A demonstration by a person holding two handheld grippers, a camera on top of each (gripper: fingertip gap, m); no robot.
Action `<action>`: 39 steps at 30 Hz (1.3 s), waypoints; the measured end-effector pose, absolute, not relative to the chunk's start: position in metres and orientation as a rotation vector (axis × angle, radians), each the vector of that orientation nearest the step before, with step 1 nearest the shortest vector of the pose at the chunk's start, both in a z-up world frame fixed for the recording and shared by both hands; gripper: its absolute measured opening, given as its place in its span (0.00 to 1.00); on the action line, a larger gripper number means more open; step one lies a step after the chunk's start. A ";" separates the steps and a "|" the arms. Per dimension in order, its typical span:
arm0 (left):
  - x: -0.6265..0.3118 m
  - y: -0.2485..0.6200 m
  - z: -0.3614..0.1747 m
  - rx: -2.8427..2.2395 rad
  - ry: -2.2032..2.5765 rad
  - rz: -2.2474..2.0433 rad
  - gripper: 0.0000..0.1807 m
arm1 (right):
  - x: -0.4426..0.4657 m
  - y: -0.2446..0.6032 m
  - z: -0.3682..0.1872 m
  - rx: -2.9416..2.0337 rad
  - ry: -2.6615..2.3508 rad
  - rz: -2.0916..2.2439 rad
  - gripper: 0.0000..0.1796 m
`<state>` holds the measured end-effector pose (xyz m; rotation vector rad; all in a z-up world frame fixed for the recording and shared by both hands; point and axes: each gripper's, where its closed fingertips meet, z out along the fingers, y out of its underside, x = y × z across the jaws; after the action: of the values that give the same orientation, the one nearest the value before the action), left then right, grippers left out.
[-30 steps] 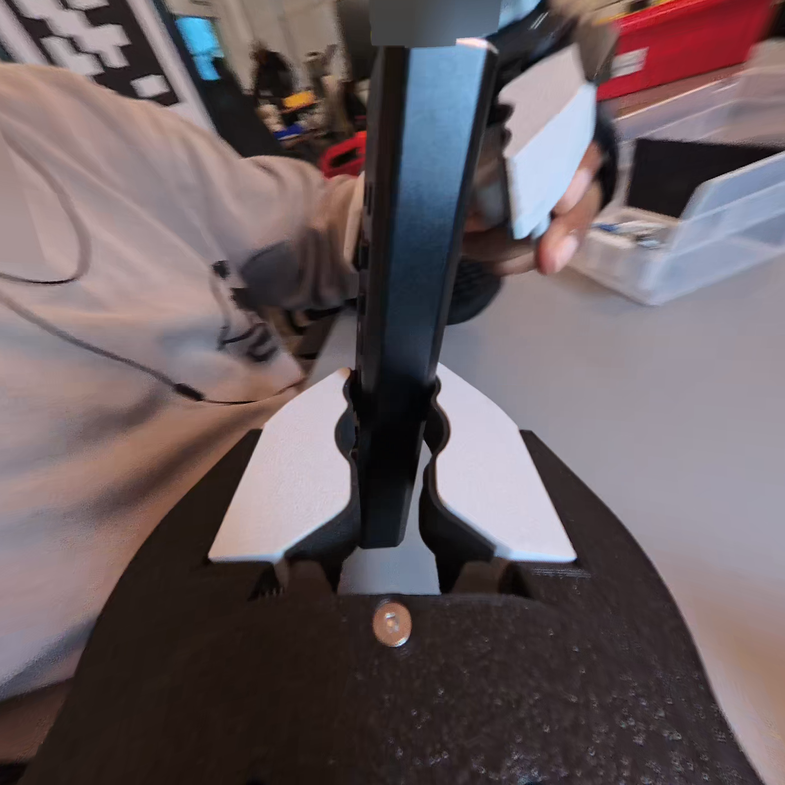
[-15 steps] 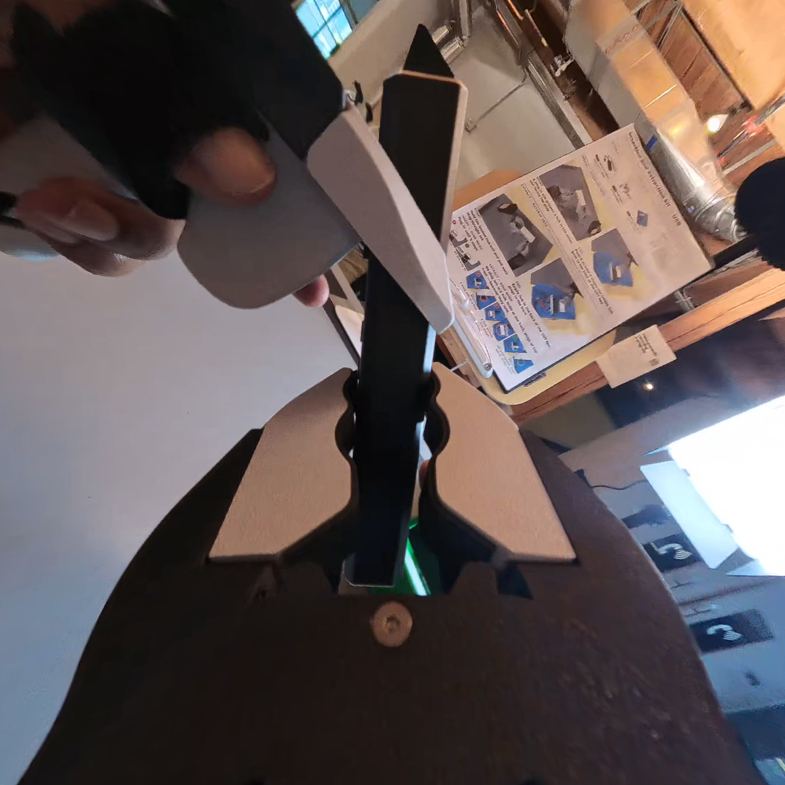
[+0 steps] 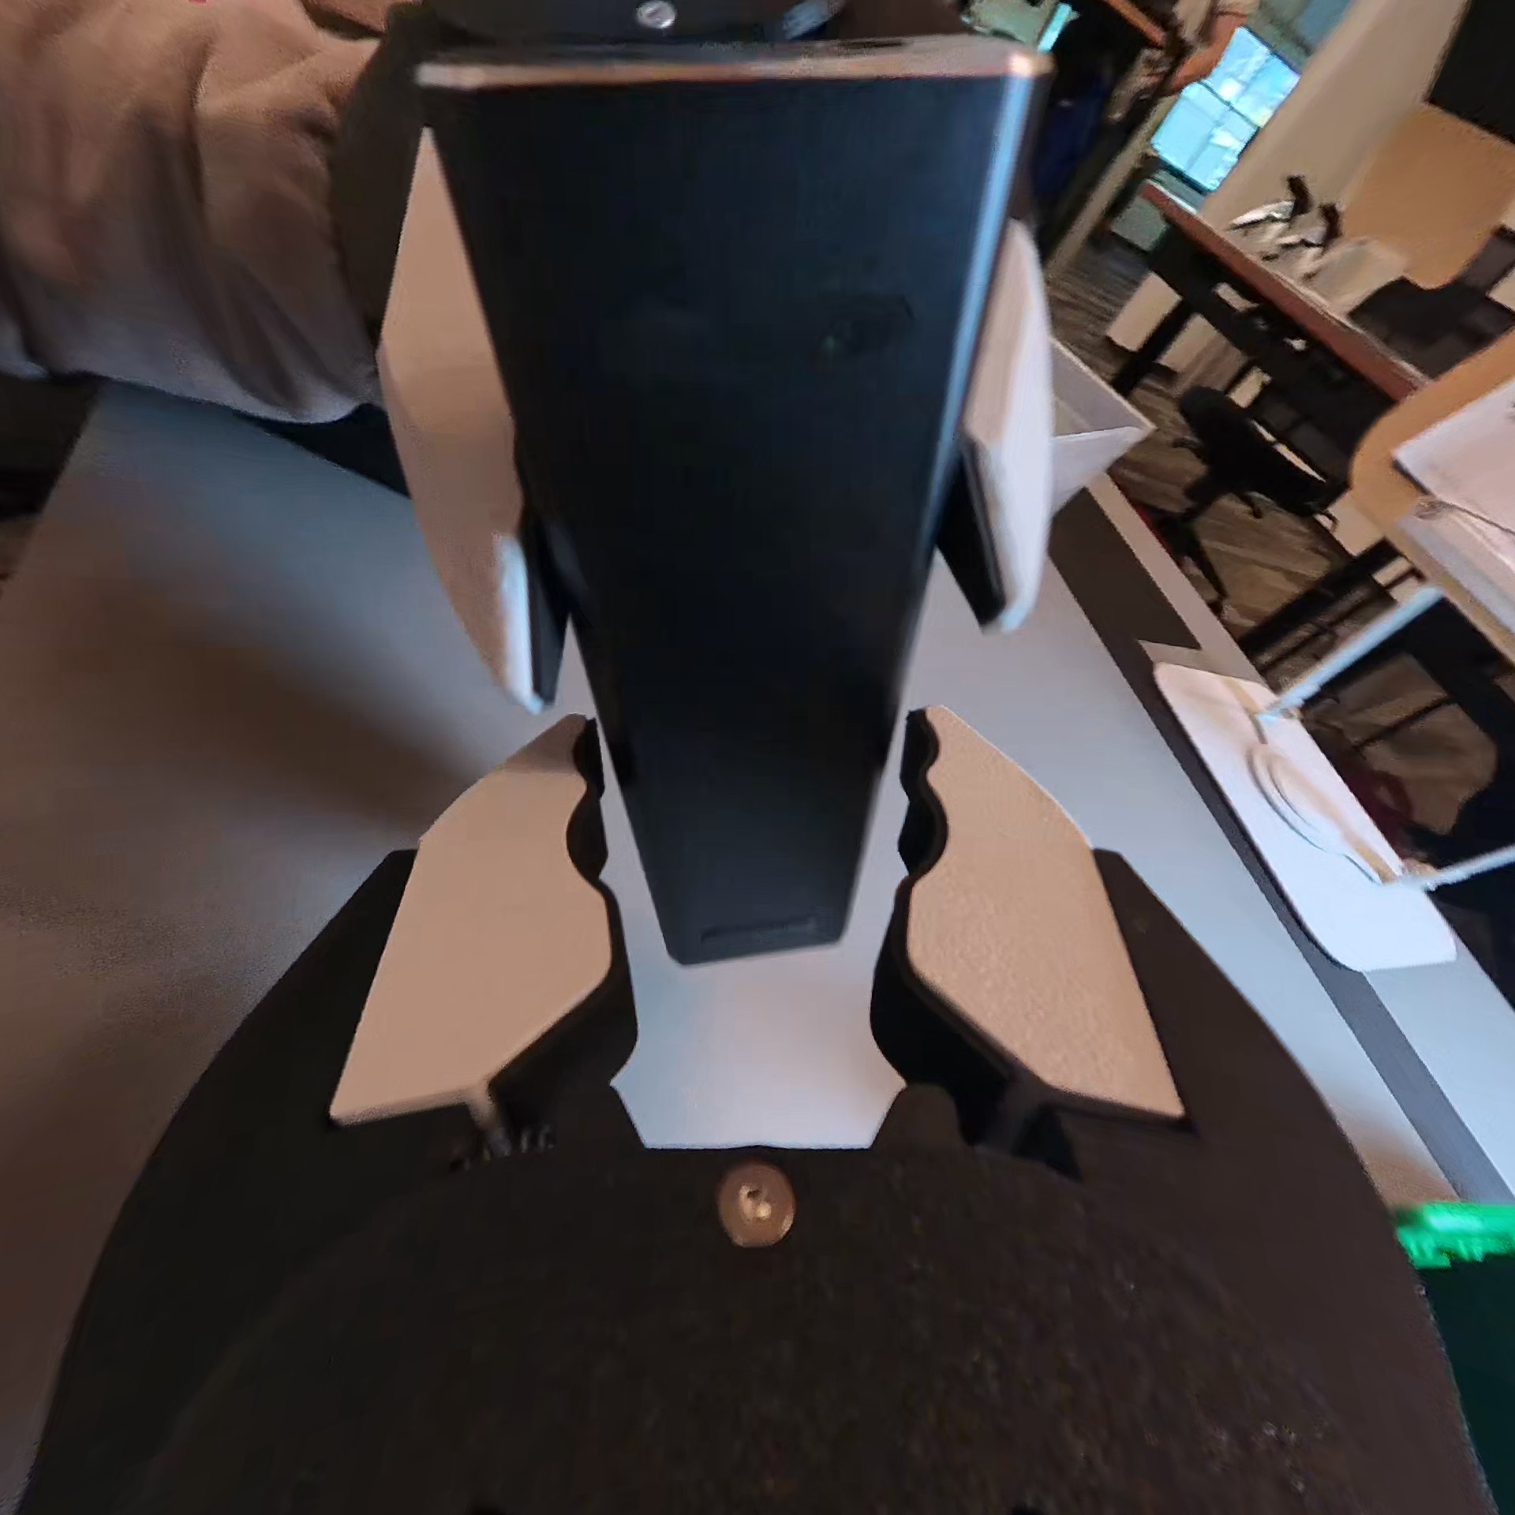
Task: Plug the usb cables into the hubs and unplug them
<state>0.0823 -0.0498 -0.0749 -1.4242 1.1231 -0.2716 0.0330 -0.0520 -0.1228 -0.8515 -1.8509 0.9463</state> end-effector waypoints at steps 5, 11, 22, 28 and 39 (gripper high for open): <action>0.105 -0.050 -0.089 -1.452 1.253 -0.186 0.34 | 0.028 -0.062 -0.134 -0.758 -1.869 0.856 0.38; 0.110 -0.052 -0.084 -1.447 1.211 -0.203 0.34 | 0.029 -0.070 -0.128 -0.753 -1.802 0.977 0.37; 0.116 -0.067 -0.069 -1.320 1.197 -0.357 0.34 | 0.036 -0.090 -0.108 -0.728 -1.769 1.208 0.46; 0.125 -0.069 -0.068 -1.293 1.211 -0.372 0.34 | 0.039 -0.091 -0.108 -0.657 -1.771 1.112 0.42; 0.111 -0.058 -0.067 -1.332 1.082 -0.280 0.35 | 0.039 -0.083 -0.116 -0.770 -1.777 1.200 0.40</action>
<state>0.1115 -0.0582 -0.0670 -1.3324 1.0815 -0.2804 0.0388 -0.0834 -0.1157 -0.7701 -1.7772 1.1999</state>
